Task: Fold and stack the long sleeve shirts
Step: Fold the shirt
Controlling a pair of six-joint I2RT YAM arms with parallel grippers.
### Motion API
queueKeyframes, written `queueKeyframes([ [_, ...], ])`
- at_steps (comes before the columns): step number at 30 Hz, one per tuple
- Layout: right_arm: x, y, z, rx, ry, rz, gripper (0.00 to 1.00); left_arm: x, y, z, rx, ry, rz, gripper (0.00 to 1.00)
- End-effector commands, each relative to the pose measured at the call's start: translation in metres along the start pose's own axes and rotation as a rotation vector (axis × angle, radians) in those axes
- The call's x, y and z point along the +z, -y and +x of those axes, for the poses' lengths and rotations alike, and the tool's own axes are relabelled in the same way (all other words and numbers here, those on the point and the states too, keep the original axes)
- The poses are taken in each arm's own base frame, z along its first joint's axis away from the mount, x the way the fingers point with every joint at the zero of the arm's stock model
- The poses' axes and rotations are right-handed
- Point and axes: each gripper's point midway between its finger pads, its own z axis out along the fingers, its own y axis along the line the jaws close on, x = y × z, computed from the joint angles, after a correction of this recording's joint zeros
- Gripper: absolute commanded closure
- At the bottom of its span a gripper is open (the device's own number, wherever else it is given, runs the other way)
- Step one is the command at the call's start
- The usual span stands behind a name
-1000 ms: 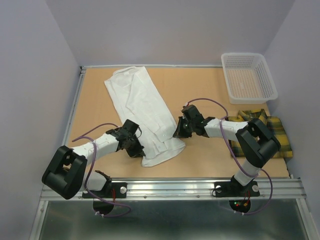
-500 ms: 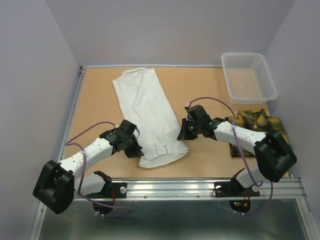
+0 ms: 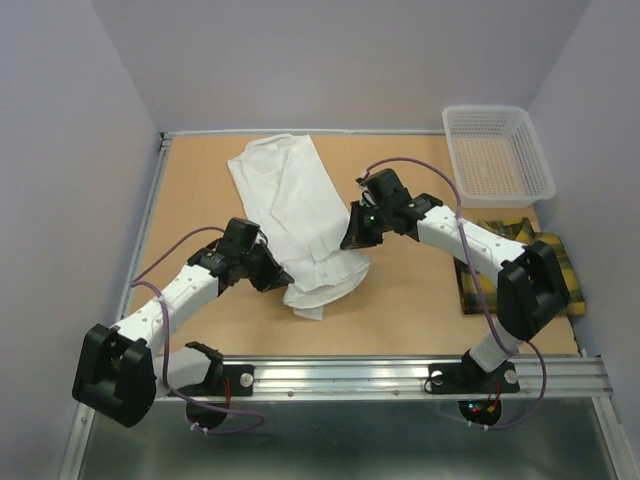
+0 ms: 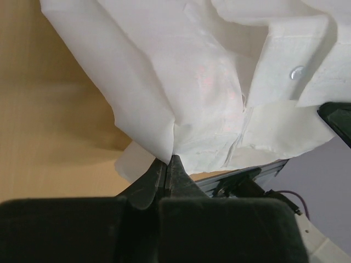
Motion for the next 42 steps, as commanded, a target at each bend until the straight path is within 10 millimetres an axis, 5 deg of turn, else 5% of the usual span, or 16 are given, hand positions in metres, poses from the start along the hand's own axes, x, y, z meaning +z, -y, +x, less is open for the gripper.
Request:
queueKeyframes([
  [1,-0.007,-0.017,-0.032,0.051,0.007,-0.053,0.99,-0.017,0.042,-0.031,-0.018,0.051,0.157,1.0],
  [9,0.003,-0.031,-0.1,0.108,0.065,-0.106,0.99,-0.027,0.054,-0.1,-0.094,0.164,0.23,1.0],
  [19,0.041,-0.029,-0.147,0.163,0.066,-0.147,0.93,-0.009,0.041,-0.141,-0.158,0.194,0.217,1.0],
  [34,0.095,-0.009,-0.176,0.186,0.091,-0.103,0.92,0.022,0.012,-0.188,-0.202,0.211,0.176,0.98],
  [42,0.12,0.011,-0.183,0.217,0.113,-0.045,0.79,0.036,-0.002,-0.211,-0.228,0.221,0.15,0.83],
])
